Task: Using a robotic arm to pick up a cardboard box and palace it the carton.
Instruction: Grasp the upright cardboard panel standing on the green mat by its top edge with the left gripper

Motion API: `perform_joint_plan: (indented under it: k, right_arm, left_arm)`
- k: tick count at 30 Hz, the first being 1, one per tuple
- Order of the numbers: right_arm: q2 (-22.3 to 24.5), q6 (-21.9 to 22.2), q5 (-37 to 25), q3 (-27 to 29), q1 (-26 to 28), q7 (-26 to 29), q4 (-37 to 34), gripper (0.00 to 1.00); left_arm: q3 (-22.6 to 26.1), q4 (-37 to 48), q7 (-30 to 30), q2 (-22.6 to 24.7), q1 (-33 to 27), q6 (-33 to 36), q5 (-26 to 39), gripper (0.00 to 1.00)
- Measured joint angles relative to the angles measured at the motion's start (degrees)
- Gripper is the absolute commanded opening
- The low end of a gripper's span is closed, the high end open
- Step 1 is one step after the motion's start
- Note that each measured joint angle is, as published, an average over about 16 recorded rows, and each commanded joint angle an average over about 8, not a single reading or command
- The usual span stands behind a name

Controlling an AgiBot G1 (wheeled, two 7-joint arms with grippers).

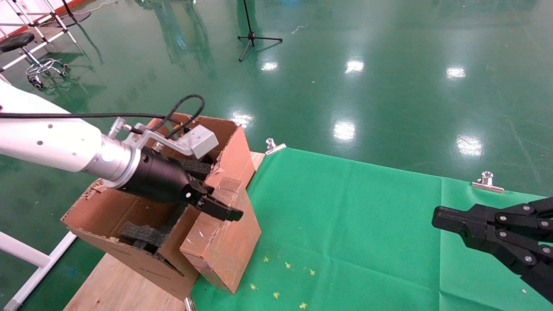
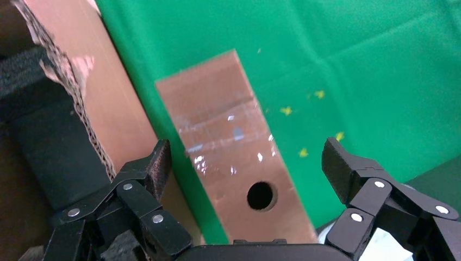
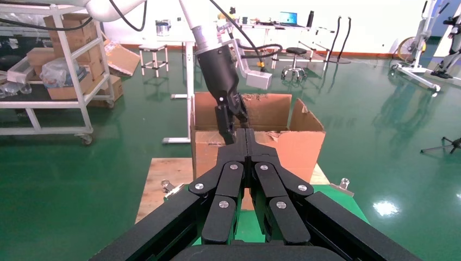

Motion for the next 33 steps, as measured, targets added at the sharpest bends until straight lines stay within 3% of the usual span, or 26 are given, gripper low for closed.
perform_joint_plan:
  k: [8, 14, 16, 22, 33]
  right_arm:
    - [0.0, 0.0, 0.0, 0.0, 0.0, 0.0, 0.0, 0.00]
    - [0.0, 0.0, 0.0, 0.0, 0.0, 0.0, 0.0, 0.72]
    - [0.0, 0.0, 0.0, 0.0, 0.0, 0.0, 0.0, 0.97]
    - [0.0, 0.0, 0.0, 0.0, 0.0, 0.0, 0.0, 1.00]
    - [0.0, 0.0, 0.0, 0.0, 0.0, 0.0, 0.0, 1.00]
  left_arm:
    - [4.7, -0.1, 0.9, 0.2, -2.5, 0.0, 0.4, 1.00]
    - [7.1, -0.2, 1.9, 0.2, -3.9, 0.0, 0.7, 0.98]
    - [7.5, -0.2, 2.2, 0.2, -4.2, 0.1, 0.8, 0.76]
    - [8.1, -0.2, 2.5, 0.3, -4.6, 0.2, 1.1, 0.03]
    - [7.5, -0.2, 2.3, 0.2, -4.3, 0.2, 0.9, 0.00]
